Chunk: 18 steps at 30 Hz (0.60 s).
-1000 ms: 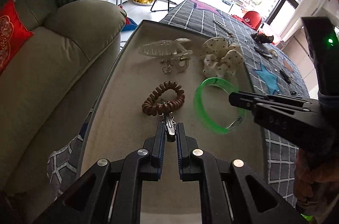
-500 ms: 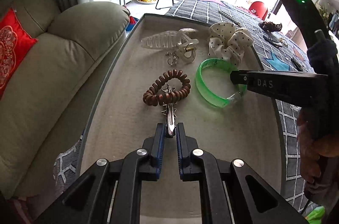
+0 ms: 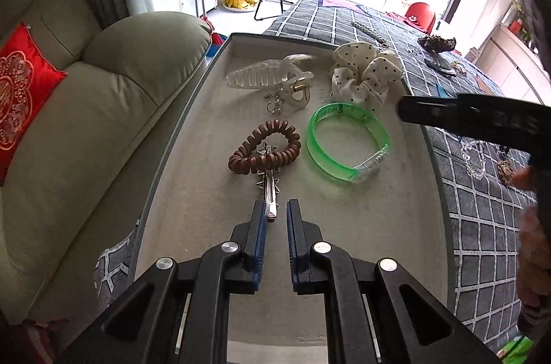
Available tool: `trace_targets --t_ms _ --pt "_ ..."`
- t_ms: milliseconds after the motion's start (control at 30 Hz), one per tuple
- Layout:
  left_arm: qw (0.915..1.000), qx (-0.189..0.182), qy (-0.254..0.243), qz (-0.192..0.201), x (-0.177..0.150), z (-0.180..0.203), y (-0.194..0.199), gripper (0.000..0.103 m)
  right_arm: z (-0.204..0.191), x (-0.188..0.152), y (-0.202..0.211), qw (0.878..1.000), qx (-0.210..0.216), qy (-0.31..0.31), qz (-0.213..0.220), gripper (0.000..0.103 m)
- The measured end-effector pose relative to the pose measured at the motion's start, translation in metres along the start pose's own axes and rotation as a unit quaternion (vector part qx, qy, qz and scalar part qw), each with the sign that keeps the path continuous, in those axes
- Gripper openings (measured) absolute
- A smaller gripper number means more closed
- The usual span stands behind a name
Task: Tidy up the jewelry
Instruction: 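Lower the bangle and silver chain into the white tray and open both tools, then move both tools back over the remaining jewelry on the bedspread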
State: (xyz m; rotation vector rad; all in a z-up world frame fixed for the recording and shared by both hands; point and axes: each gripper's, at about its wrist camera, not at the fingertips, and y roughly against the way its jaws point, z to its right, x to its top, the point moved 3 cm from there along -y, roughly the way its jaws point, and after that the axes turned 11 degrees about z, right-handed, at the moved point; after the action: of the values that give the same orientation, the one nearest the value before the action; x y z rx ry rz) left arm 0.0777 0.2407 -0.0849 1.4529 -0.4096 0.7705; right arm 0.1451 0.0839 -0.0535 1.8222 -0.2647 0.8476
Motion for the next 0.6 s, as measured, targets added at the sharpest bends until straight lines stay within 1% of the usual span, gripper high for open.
trace_targets --t_ms 233,367,400,433,467,500,533,600 --pt "0.9996 0.010 -0.005 0.026 0.011 0.008 0.015 0.014 0.025 -0.011 0.037 0.999 -0.001 -0.022 0.024 0.059" --pt "0.9996 0.008 -0.005 0.028 0.013 0.013 0.019 0.014 0.036 -0.019 0.050 0.999 -0.001 -0.032 0.031 0.059" --pt "0.9995 0.008 -0.007 0.028 0.013 0.015 0.021 0.019 0.037 -0.021 0.053 0.999 -0.001 -0.034 0.032 0.059" --pt "0.9995 0.009 -0.008 0.030 0.013 0.015 0.022 0.065 0.039 -0.024 0.057 0.999 -0.002 -0.035 0.033 0.060" --pt "0.9993 0.013 -0.006 0.034 0.013 0.015 0.024 0.103 0.042 -0.027 0.060 0.999 -0.001 -0.036 0.034 0.062" --pt "0.9981 0.026 -0.005 0.055 0.014 0.016 0.031 0.102 0.043 -0.029 0.063 0.999 -0.001 -0.036 0.035 0.063" --pt "0.9972 0.030 -0.010 0.068 0.015 0.018 0.036 0.103 0.044 -0.032 0.066 0.999 0.000 -0.037 0.036 0.064" --pt "0.9972 0.025 -0.016 0.069 0.016 0.021 0.037 0.103 0.048 -0.038 0.071 0.999 0.000 -0.037 0.038 0.066"
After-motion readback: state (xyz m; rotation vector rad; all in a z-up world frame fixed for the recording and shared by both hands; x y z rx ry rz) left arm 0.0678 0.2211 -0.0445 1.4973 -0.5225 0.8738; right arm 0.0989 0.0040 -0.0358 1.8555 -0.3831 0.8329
